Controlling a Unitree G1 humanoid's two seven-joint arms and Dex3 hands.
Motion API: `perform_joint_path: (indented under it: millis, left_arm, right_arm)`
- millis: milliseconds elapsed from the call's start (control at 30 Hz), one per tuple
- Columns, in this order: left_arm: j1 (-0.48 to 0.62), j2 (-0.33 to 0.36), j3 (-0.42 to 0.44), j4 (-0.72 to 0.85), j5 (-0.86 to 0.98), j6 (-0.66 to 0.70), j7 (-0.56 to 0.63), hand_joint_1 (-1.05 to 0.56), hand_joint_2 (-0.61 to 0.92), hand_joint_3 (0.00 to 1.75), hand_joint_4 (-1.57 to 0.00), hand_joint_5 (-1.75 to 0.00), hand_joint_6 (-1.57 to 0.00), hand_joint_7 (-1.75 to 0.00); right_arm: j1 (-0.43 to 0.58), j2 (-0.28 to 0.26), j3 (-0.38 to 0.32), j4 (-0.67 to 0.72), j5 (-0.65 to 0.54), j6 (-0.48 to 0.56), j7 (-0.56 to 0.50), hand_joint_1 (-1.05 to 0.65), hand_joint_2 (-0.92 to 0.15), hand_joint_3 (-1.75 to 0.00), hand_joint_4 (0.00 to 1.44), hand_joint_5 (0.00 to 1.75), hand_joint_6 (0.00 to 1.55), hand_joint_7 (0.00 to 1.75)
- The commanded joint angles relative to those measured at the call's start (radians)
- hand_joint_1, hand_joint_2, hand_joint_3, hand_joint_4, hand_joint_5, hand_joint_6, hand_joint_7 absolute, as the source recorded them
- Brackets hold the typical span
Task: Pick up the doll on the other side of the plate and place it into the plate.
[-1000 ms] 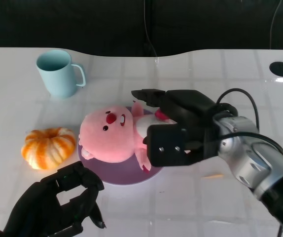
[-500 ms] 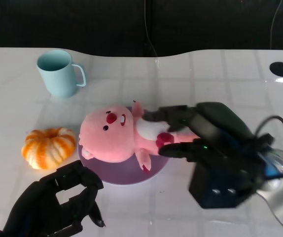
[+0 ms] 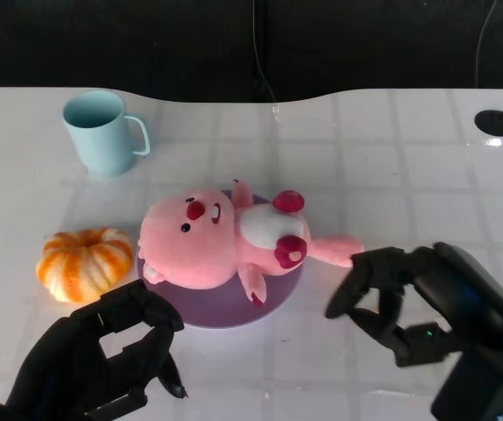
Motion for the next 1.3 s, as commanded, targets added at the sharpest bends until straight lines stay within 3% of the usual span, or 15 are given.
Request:
perform_joint_path:
  millis: [33, 200, 433, 700, 1300]
  left_arm:
    - [0.001, 0.014, 0.005, -0.007, 0.005, 0.004, 0.007, -0.41, 0.69, 0.87, -0.67, -1.75, -0.61, -1.44]
    - [0.000, 0.016, 0.007, -0.002, 0.001, -0.002, -0.002, -0.40, 0.70, 0.88, -0.66, -1.75, -0.60, -1.45]
    - [-0.004, 0.021, 0.012, 0.002, -0.006, 0.005, -0.005, -0.41, 0.69, 0.87, -0.66, -1.75, -0.61, -1.43]
    - [0.000, 0.028, 0.012, -0.007, -0.005, 0.015, -0.006, -0.41, 0.69, 0.84, -0.66, -1.75, -0.63, -1.40]
    - [0.014, 0.026, 0.005, 0.002, 0.005, -0.009, -0.017, -0.38, 0.73, 0.80, -0.65, -1.75, -0.64, -1.38]
  right_arm:
    - [0.060, -0.035, -0.034, -0.065, 0.042, 0.004, 0.034, 0.03, -0.29, -1.46, 0.90, 1.61, 0.88, 1.24]
    - [0.143, -0.038, -0.061, -0.130, 0.084, 0.023, 0.057, 0.07, -0.27, -1.51, 0.90, 1.70, 0.85, 1.39]
    - [0.193, 0.003, -0.080, -0.111, 0.165, 0.000, 0.040, 0.12, -0.27, -1.55, 0.88, 1.75, 0.79, 1.52]
    - [0.184, 0.023, -0.088, -0.042, 0.216, -0.031, 0.046, 0.13, -0.27, -1.57, 0.88, 1.75, 0.79, 1.56]
    - [0.171, 0.028, -0.077, 0.047, 0.186, -0.136, 0.033, 0.16, -0.23, -1.60, 0.91, 1.75, 0.82, 1.52]
